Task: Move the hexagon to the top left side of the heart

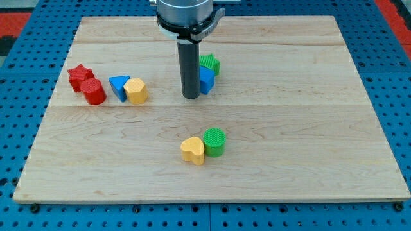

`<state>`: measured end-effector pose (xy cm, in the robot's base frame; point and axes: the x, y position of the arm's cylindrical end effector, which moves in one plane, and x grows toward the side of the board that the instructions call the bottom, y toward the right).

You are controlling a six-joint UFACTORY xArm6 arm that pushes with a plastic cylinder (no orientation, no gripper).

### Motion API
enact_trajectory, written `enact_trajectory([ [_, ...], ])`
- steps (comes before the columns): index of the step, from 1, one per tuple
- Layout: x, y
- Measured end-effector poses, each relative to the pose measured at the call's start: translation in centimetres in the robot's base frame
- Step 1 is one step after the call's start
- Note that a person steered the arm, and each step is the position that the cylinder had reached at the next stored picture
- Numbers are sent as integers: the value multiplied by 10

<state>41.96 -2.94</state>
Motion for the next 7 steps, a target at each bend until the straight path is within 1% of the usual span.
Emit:
enact_trajectory([
  [1,1,-2],
  [2,25,-22],
  [4,32,-127],
  [5,23,-114],
  [6,12,-114],
  [7,9,-108],
])
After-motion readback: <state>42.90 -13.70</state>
